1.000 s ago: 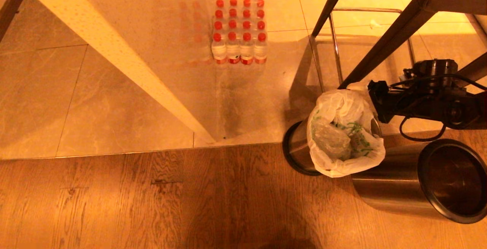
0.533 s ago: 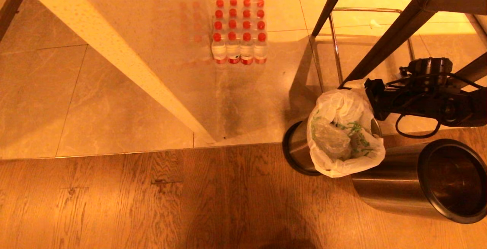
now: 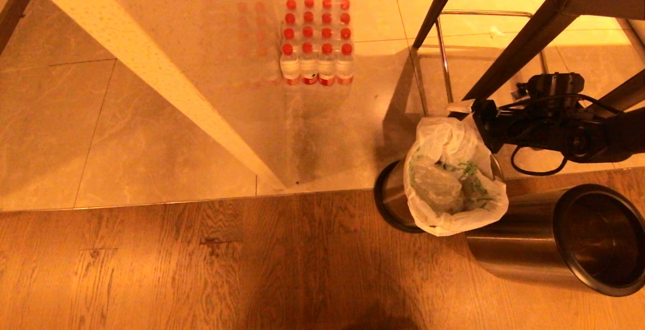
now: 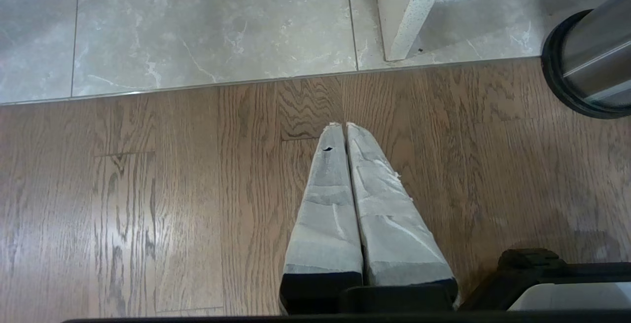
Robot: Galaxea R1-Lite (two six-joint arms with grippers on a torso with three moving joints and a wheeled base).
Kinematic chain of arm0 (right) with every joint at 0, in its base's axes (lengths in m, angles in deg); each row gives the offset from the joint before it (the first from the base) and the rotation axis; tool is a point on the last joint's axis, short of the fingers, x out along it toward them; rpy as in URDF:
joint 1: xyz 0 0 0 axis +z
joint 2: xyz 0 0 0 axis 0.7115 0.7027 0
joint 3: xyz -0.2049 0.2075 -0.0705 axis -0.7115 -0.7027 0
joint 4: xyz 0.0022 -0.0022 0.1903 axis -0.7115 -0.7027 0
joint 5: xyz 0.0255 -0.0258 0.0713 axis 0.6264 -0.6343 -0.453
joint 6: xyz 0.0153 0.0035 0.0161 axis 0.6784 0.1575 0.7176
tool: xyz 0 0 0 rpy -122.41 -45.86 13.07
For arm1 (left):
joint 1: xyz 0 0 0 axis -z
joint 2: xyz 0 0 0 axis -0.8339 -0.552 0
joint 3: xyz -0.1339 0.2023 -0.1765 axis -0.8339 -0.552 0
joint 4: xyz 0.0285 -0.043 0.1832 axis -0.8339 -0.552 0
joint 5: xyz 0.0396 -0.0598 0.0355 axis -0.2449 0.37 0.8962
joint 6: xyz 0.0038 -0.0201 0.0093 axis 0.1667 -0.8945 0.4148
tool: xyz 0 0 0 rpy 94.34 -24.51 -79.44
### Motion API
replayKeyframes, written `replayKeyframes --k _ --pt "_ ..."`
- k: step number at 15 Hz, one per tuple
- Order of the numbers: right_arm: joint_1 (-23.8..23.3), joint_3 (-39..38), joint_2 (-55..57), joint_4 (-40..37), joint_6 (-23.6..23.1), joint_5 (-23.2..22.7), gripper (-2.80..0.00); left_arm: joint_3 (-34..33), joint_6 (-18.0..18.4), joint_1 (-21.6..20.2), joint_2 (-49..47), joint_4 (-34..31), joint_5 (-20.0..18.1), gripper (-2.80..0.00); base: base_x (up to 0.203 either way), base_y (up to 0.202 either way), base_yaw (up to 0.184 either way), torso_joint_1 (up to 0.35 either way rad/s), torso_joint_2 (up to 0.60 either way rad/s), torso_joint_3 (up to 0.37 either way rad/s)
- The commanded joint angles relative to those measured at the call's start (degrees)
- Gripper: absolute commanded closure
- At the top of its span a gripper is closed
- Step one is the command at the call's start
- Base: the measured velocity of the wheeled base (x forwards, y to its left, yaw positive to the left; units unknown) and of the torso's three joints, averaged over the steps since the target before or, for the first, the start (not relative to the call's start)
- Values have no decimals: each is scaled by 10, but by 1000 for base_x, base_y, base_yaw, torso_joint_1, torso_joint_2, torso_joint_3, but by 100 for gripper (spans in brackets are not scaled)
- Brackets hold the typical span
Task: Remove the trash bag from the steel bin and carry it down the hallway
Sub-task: Pick up the trash bag
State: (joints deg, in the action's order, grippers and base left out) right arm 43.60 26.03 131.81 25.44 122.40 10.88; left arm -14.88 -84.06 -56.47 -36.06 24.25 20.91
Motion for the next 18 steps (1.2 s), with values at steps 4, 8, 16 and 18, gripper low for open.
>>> replayKeyframes --k 4,8,16,18 --pt "5 -1 3 3 0 21 -280 0 0 0 0 0 0 0 0 0 0 0 0 0" --pt "6 -1 -2 -2 -5 29 0 1 0 0 0 0 0 0 0 0 0 0 0 0" --pt "6 -19 -18 -8 -11 29 0 1 0 0 0 0 0 0 0 0 0 0 0 0" --pt "6 -26 -36 -44 -17 29 0 0 0 0 0 0 0 0 0 0 0 0 0 0"
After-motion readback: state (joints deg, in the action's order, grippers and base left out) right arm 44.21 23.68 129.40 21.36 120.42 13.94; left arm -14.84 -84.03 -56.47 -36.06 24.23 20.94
